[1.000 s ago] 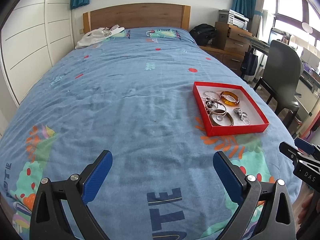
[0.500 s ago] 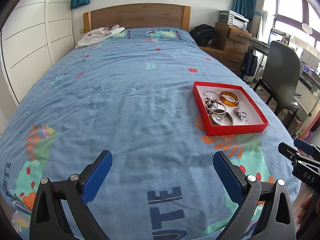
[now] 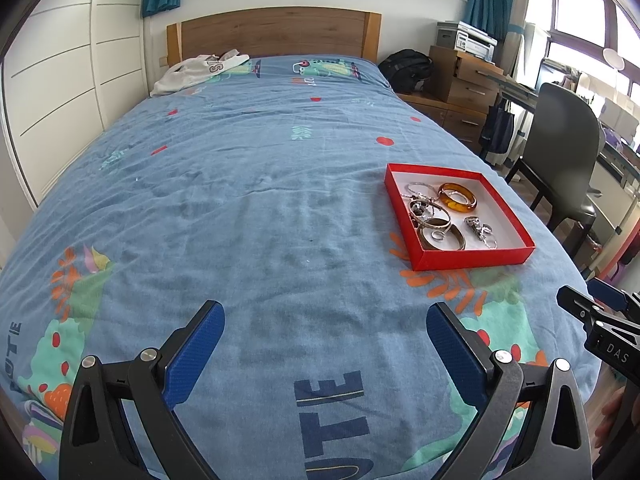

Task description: Organize jewelry

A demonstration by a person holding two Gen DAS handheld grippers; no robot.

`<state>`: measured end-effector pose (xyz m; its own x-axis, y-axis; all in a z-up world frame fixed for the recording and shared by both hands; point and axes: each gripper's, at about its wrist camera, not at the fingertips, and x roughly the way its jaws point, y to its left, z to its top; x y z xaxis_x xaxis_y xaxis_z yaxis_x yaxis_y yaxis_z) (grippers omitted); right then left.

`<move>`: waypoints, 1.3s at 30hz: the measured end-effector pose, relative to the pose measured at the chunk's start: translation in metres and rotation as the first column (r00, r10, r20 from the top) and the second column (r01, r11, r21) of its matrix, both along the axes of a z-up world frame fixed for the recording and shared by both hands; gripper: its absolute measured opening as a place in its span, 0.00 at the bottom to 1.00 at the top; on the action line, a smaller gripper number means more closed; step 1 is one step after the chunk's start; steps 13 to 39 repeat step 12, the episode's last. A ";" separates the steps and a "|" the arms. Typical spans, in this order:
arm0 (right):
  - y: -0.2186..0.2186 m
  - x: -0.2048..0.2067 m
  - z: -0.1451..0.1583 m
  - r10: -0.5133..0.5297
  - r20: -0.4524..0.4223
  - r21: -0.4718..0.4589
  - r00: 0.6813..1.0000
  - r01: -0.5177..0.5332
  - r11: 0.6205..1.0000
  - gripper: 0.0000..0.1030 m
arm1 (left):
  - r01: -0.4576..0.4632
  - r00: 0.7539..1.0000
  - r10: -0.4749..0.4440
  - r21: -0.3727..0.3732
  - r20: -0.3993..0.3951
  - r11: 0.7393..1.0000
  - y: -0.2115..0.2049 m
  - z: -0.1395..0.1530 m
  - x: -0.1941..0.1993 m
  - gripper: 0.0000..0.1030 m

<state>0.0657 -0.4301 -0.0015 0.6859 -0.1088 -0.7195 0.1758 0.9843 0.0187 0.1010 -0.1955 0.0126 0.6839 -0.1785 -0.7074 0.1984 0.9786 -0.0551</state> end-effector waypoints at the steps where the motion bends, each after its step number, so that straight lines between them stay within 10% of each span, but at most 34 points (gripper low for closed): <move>1: 0.000 0.000 0.000 0.000 0.001 0.000 1.000 0.000 1.000 0.66 | 0.000 1.000 0.000 0.000 -0.001 1.000 0.000 0.000 0.000 0.97; 39: -0.002 -0.002 0.000 -0.005 -0.002 0.003 1.000 0.005 1.000 0.66 | -0.006 1.000 0.006 -0.002 -0.016 1.000 0.000 -0.003 0.000 0.97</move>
